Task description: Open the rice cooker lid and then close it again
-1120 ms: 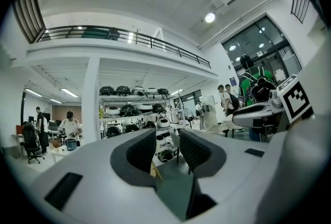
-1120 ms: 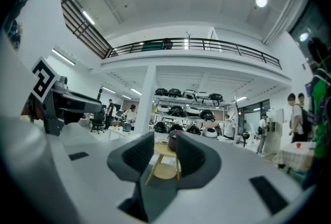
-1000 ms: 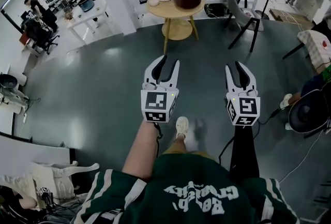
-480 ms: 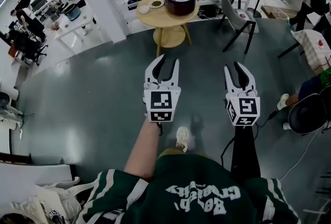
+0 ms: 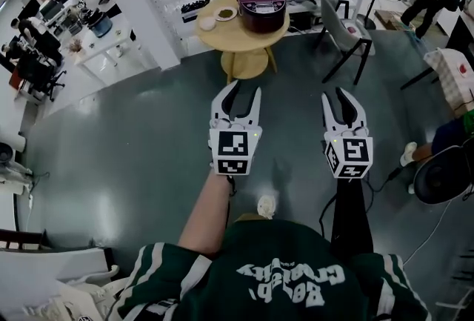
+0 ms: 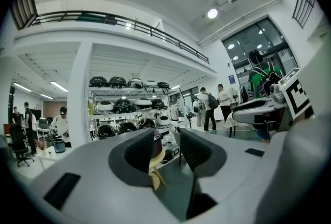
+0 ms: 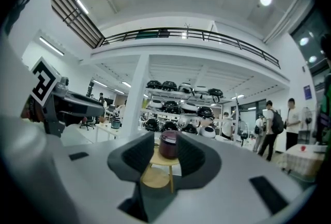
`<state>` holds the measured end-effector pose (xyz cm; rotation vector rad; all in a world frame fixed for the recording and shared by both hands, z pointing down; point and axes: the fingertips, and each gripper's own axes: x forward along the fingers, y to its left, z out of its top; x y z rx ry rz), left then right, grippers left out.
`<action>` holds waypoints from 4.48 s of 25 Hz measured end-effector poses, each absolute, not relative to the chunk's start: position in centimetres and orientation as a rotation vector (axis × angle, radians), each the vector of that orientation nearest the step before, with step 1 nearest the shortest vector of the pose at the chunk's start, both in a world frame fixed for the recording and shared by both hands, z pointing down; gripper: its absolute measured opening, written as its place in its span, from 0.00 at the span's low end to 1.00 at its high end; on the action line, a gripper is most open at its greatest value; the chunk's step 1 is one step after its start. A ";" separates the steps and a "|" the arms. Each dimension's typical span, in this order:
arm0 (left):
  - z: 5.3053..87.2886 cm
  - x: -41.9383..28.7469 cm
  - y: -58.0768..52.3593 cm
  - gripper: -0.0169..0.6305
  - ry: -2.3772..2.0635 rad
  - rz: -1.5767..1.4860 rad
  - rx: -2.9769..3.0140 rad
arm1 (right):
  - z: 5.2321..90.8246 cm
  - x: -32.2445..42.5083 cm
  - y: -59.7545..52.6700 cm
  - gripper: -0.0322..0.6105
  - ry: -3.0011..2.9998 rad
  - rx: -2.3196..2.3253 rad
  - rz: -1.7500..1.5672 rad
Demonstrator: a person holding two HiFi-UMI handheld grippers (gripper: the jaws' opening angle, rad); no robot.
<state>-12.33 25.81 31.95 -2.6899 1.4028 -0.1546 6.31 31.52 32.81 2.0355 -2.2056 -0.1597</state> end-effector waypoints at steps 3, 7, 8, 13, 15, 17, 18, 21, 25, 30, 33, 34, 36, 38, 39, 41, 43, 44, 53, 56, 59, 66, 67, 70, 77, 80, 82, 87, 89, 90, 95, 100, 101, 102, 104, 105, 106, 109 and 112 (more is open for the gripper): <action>31.8 -12.5 23.6 0.25 1.384 -0.145 -2.695 | 32.7 5.9 29.1 0.26 -2.207 2.048 -0.162; 32.0 -12.3 20.9 0.24 1.359 -0.123 -2.731 | 33.1 5.6 26.3 0.26 -2.201 2.055 -0.161; 32.2 -12.2 20.3 0.24 1.356 -0.124 -2.734 | 33.3 5.8 25.8 0.26 -2.197 2.058 -0.156; 32.5 -12.3 18.1 0.25 1.359 -0.135 -2.746 | 33.4 6.7 23.7 0.26 -2.195 2.087 -0.115; 32.5 -12.6 17.3 0.25 1.370 -0.132 -2.745 | 33.6 6.4 22.8 0.26 -2.198 2.067 -0.117; 32.8 -12.8 16.6 0.25 1.382 -0.129 -2.740 | 33.8 6.0 21.9 0.26 -2.206 2.044 -0.124; 33.0 -12.9 16.2 0.25 1.389 -0.127 -2.738 | 33.9 5.8 21.5 0.26 -2.211 2.032 -0.129; 33.2 -13.0 15.2 0.25 1.412 -0.118 -2.731 | 33.8 5.6 20.3 0.26 -2.229 2.002 -0.147; 33.2 -12.9 13.6 0.25 1.436 -0.113 -2.715 | 33.8 5.6 18.3 0.26 -2.253 1.973 -0.162; 33.4 -11.9 11.0 0.26 1.441 -0.095 -2.701 | 33.9 5.8 15.1 0.26 -2.280 1.940 -0.207; 34.0 -11.1 9.1 0.26 1.448 -0.084 -2.700 | 34.7 6.2 12.9 0.27 -2.267 1.908 -0.244; 34.3 -10.8 8.3 0.26 1.452 -0.083 -2.700 | 35.0 6.4 12.2 0.27 -2.269 1.898 -0.249; 35.1 -9.9 6.7 0.26 1.462 -0.092 -2.698 | 35.6 7.3 10.6 0.27 -2.266 1.883 -0.267; 35.8 -8.8 5.0 0.26 1.465 -0.106 -2.697 | 36.1 8.9 8.8 0.29 -2.244 1.890 -0.279; 36.0 -8.3 4.1 0.26 1.467 -0.108 -2.695 | 36.2 9.7 7.8 0.29 -2.245 1.904 -0.273; 36.0 -7.5 2.0 0.26 1.473 -0.099 -2.693 | 36.1 10.9 5.7 0.30 -2.266 1.931 -0.255; 35.8 -6.9 0.0 0.26 1.482 -0.087 -2.691 | 36.2 11.4 3.6 0.32 -2.286 1.931 -0.250; 35.8 -6.6 -1.1 0.26 1.488 -0.085 -2.689 | 36.3 11.6 2.5 0.32 -2.294 1.922 -0.248; 35.3 -2.8 -10.2 0.26 1.459 -0.144 -2.654 | 36.6 13.6 -8.2 0.34 -2.370 1.842 -0.203; 35.4 -1.9 -13.3 0.26 1.455 -0.147 -2.658 | 36.7 14.0 -11.6 0.34 -2.395 1.812 -0.193; 35.4 -1.0 -16.4 0.27 1.455 -0.144 -2.687 | 36.7 14.8 -14.9 0.34 -2.409 1.788 -0.171; 36.6 1.7 -24.0 0.27 1.457 -0.178 -2.719 | 37.6 16.4 -23.2 0.34 -2.442 1.722 -0.120; 36.8 2.0 -25.0 0.27 1.457 -0.185 -2.720 | 38.0 16.4 -24.3 0.34 -2.447 1.706 -0.112; 37.4 2.6 -27.7 0.27 1.466 -0.193 -2.718 | 38.9 16.3 -27.4 0.34 -2.454 1.648 -0.094; 38.2 3.2 -31.6 0.27 1.501 -0.195 -2.719 | 40.8 15.4 -31.8 0.34 -2.492 1.511 -0.042; 38.6 3.2 -32.2 0.27 1.498 -0.197 -2.719 | 41.3 14.8 -32.8 0.34 -2.498 1.468 -0.045; 38.8 3.2 -32.5 0.27 1.494 -0.204 -2.717 | 41.4 14.7 -33.3 0.34 -2.503 1.459 -0.041; 38.9 3.5 -33.5 0.27 1.486 -0.181 -2.755 | 41.9 14.0 -33.9 0.34 -2.501 1.423 -0.040; 39.1 3.8 -33.7 0.27 1.472 -0.181 -2.765 | 42.2 13.9 -34.1 0.33 -2.507 1.404 -0.027; 39.2 3.8 -33.9 0.27 1.470 -0.179 -2.767 | 42.4 13.9 -34.2 0.34 -2.512 1.391 -0.015; 39.9 3.7 -34.4 0.27 1.478 -0.168 -2.781 | 43.6 13.3 -34.3 0.34 -2.515 1.335 0.029; 40.7 3.8 -34.8 0.27 1.470 -0.181 -2.789 | 44.5 12.7 -34.4 0.33 -2.513 1.275 0.033; 40.9 3.8 -34.9 0.27 1.467 -0.187 -2.792 | 44.7 12.5 -34.4 0.32 -2.513 1.263 0.035; 41.1 3.8 -34.9 0.27 1.464 -0.191 -2.795 | 44.8 12.4 -34.4 0.32 -2.514 1.256 0.037; 41.3 4.0 -35.0 0.27 1.461 -0.195 -2.802 | 44.9 12.2 -34.5 0.32 -2.518 1.252 0.045; 41.5 4.0 -35.1 0.27 1.461 -0.197 -2.806 | 45.1 12.2 -34.5 0.33 -2.517 1.251 0.049; 41.7 4.1 -35.1 0.27 1.464 -0.198 -2.811 | 45.3 12.2 -34.6 0.33 -2.514 1.248 0.054; 42.1 4.0 -35.4 0.27 1.481 -0.199 -2.821 | 46.3 11.9 -34.6 0.33 -2.502 1.208 0.087; 42.6 4.0 -35.6 0.27 1.479 -0.206 -2.827 | 47.5 11.4 -34.5 0.33 -2.490 1.161 0.111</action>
